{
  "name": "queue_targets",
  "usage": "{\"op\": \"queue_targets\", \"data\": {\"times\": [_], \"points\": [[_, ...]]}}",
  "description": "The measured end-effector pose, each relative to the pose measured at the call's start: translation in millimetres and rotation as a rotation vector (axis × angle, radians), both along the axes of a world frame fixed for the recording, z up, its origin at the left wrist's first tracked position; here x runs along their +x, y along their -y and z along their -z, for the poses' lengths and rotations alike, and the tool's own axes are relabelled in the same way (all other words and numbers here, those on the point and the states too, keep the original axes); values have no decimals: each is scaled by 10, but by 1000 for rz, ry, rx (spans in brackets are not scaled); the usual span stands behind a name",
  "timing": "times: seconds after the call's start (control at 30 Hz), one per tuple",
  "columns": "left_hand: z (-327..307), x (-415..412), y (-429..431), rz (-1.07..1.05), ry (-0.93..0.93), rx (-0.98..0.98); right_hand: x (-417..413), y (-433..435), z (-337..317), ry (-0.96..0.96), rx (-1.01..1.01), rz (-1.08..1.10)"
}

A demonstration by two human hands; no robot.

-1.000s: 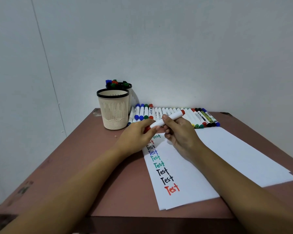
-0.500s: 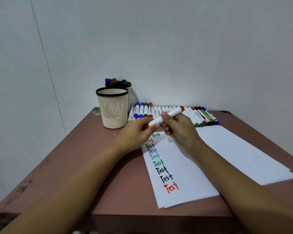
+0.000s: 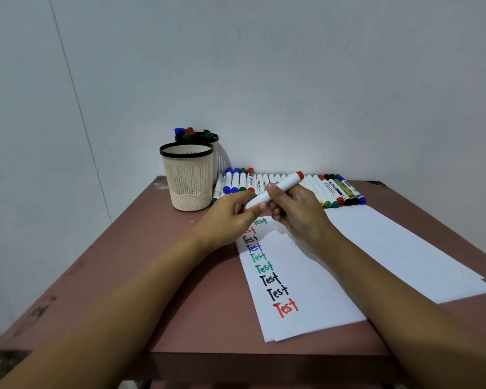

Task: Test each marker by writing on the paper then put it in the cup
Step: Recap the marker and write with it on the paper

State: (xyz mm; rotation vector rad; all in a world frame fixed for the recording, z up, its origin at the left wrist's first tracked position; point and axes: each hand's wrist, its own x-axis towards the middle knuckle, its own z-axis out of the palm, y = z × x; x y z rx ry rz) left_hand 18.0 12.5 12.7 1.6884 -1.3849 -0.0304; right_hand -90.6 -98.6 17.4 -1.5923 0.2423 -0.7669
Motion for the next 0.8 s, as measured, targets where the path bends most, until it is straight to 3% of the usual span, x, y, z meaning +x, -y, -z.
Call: {"op": "queue_targets", "data": {"times": [0.23,0.37,0.5,0.8], "points": [[34,70,-3,-119,32,29,-23,-33,-45,16,-7,74],[-6,41,-6,-191,-73,-41,-29,-28,-96,92,234,164],[-8,126,27,-236,-308,-78,-36,-25,-118,115,463,100],[72,249,56,-265,-273,67,28,0,-42,27,361,90]]}}
